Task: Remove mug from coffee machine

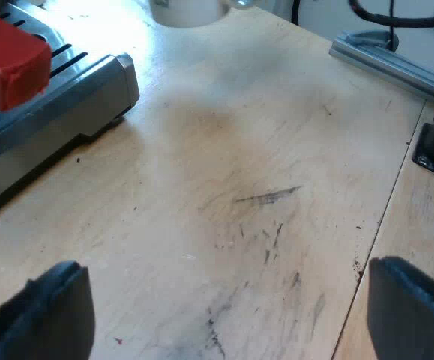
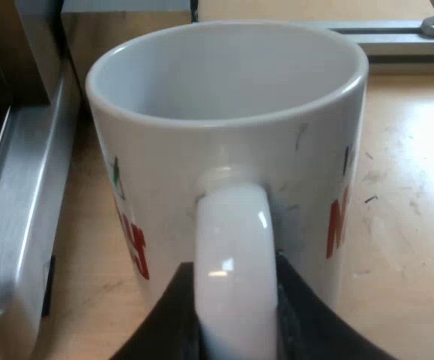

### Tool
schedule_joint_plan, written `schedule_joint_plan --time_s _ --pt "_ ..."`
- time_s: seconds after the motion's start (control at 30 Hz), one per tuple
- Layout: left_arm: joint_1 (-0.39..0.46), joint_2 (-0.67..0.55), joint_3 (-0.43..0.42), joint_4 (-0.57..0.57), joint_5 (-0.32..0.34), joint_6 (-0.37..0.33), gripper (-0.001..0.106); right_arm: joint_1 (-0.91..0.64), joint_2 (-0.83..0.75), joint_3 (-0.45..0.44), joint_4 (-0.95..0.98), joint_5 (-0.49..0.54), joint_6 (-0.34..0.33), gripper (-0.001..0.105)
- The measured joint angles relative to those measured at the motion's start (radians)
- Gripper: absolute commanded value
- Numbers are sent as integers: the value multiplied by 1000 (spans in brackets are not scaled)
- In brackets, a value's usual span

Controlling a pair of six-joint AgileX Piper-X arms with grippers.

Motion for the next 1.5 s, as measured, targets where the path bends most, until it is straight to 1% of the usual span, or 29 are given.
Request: schedule_joint_plan --time_s 0.13,0.2,0.33,0.37,0.4,0.43,0.57,0.6,0.63,0.73,0.9,1.17,1.3,1.37,1.47,1.5 --pt "0 0 0 0 0 2 77 -63 81 34 -178 -79 -24 0" --pt "0 0 0 -3 0 2 77 -78 106 49 -226 -102 -36 0" --pt "0 0 0 -6 0 2 77 -86 120 56 -254 -114 -46 0" --pt "0 0 0 -6 -4 2 77 -103 161 68 -286 -127 -64 0" --pt "0 0 0 -6 -4 2 77 -118 202 84 -373 -162 -112 0" --pt "0 0 0 -6 -4 2 77 -124 217 85 -393 -169 -122 0" --pt "0 0 0 -6 -4 2 77 -148 317 86 -514 -201 -153 0" --pt "0 0 0 -6 -5 2 77 -157 397 86 -621 -203 -156 0" --pt "0 0 0 -6 -5 2 77 -157 423 86 -662 -203 -156 0" --pt "0 0 0 -6 -5 2 77 -157 493 86 -729 -207 -161 0" --pt "0 0 0 -6 -10 2 77 -157 561 86 -792 -212 -161 0" --pt "0 0 0 -6 -22 2 77 -157 571 86 -809 -212 -161 0" --pt "0 0 0 -6 -59 2 77 -157 571 86 -794 -212 -161 1" --pt "0 0 0 -6 -65 2 77 -157 571 86 -778 -212 -150 8" --pt "0 0 0 -6 -67 2 77 -157 571 84 -759 -212 -108 28" --pt "0 0 0 -6 -67 2 77 -157 569 84 -750 -212 -104 37"
